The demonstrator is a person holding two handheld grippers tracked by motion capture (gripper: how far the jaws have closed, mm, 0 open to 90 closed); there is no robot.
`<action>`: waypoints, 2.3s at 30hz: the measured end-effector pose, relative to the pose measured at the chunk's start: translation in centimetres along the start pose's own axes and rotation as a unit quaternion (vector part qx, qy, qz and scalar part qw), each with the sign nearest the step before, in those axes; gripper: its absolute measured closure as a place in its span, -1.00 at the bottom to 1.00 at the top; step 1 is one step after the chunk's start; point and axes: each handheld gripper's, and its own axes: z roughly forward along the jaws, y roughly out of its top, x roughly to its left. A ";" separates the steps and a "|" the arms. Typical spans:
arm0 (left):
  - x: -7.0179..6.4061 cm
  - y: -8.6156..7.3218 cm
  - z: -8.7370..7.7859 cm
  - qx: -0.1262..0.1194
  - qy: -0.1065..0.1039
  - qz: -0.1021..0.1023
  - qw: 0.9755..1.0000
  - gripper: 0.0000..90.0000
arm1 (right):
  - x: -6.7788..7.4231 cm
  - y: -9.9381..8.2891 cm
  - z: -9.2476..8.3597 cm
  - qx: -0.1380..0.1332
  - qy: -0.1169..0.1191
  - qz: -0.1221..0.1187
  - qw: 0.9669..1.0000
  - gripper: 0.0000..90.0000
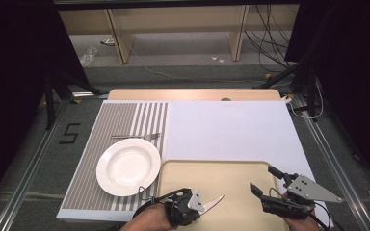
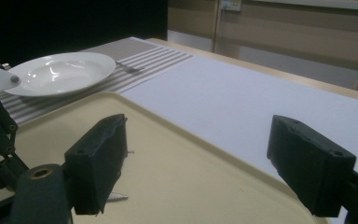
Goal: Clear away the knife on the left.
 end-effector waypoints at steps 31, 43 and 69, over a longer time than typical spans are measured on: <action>1.6 -0.8 -0.4 0.012 0.039 -0.038 0.998 0.99 | 0.1 0.0 0.1 0.000 0.002 -0.005 1.000 -0.53; 2.5 -1.3 -0.9 0.024 0.065 -0.059 0.996 0.99 | 0.1 -0.1 0.2 0.001 0.001 -0.006 1.000 -0.53; 4.4 -2.9 -2.1 0.045 0.092 -0.109 0.989 0.99 | 0.0 -0.1 0.1 0.000 0.001 -0.005 1.000 -0.53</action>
